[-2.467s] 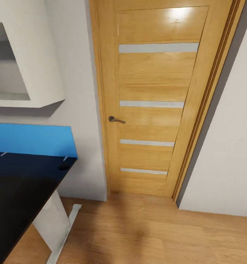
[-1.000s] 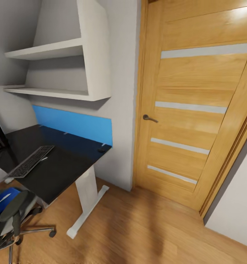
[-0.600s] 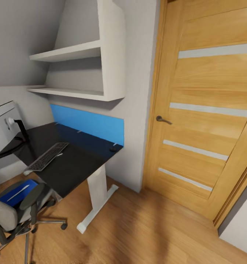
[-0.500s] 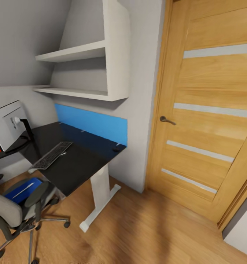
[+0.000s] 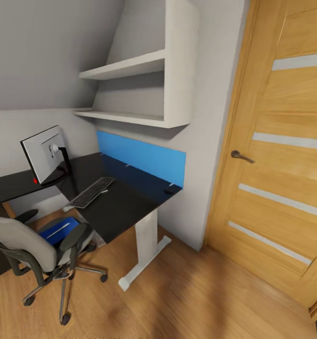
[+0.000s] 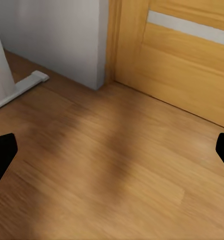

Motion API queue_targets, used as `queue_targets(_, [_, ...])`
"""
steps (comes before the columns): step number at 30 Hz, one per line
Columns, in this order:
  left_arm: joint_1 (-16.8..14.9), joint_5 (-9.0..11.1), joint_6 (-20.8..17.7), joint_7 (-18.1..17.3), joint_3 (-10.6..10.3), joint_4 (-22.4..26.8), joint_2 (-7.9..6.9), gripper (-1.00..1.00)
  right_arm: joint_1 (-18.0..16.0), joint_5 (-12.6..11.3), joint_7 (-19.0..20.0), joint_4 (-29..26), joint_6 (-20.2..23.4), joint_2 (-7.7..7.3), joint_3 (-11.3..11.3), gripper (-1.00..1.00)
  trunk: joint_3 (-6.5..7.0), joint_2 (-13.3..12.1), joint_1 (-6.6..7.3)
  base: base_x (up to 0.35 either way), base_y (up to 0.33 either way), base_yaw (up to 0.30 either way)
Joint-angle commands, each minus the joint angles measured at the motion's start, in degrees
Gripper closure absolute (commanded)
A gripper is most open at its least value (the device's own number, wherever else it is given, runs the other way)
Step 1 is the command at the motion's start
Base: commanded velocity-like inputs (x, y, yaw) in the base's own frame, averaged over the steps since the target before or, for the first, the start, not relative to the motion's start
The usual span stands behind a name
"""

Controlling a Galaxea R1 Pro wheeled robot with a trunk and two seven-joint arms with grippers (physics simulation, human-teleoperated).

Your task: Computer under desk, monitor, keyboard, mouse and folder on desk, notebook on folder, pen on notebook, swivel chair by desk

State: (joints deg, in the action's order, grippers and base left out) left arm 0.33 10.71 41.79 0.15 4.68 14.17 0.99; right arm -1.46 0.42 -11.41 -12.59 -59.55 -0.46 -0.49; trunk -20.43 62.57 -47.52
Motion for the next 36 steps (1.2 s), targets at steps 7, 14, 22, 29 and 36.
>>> queue_targets(7, [0.0, -0.2, -0.1, 0.4, 0.4, 0.1, 0.95, -1.0, 0.0, 0.1, 0.0, 0.0, 0.0, -0.15, 0.0, -1.0, -1.32, 2.9, -1.55, 0.0, 0.0, 0.248])
queue_targets(14, [0.0, -0.3, -0.2, 8.0, 0.3, 0.4, 1.82, -1.0, 0.0, 0.3, -0.1, 0.0, 0.0, -0.5, 0.0, -1.0, -2.57, 5.7, -3.09, 0.0, 0.0, 0.048])
queue_targets(22, [0.0, -0.3, -1.7, 9.2, 0.3, 0.8, 2.08, -1.0, -0.1, 0.4, -0.6, -0.1, 2.3, -1.21, 0.0, -1.0, -4.01, 8.9, -4.84, 0.0, 0.0, 0.003])
queue_targets(29, [0.0, -0.3, -12.2, 9.3, 0.4, 4.2, 2.13, -1.0, -0.1, 0.3, -0.7, -0.2, 2.5, -1.25, -0.1, -1.0, -5.27, 11.7, -6.38, 0.0, 0.0, 0.024])
queue_targets(36, [0.0, -0.4, -10.8, 9.3, 0.4, 4.3, 2.26, -1.0, -0.1, 0.3, -0.9, -0.6, 2.6, -1.37, -0.1, -1.0, -6.52, 14.5, -7.92, 0.0, 0.0, 0.253])
